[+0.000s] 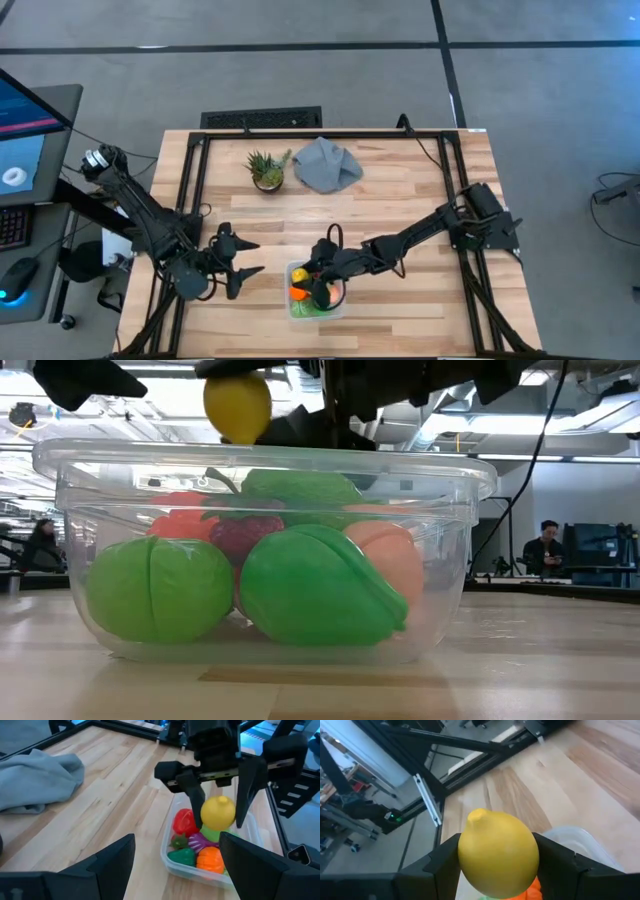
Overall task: Pick and placing Produce into tupperware
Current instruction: Put the lemon into the transparent bin
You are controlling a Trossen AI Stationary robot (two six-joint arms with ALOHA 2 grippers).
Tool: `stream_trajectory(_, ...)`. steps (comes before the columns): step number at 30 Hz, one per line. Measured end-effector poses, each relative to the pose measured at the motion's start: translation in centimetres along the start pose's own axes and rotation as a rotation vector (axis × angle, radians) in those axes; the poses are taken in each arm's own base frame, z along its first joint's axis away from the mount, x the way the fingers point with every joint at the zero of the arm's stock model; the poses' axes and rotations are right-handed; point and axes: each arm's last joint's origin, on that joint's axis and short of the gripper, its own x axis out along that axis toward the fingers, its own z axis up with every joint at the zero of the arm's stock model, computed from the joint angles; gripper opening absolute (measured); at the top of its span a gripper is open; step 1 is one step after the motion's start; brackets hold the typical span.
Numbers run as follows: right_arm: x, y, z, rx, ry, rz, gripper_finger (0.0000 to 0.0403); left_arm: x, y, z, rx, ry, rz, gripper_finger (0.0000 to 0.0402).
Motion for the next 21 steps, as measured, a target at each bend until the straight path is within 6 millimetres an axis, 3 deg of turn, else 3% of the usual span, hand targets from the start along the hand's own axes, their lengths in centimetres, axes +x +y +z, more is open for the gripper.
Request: stream_trajectory(21,0.0,-1.6,-0.4,-0.008,0.050,-0.165,0.0241,0.0,0.1,-0.1,0.019,0.003,0.015,0.0279)
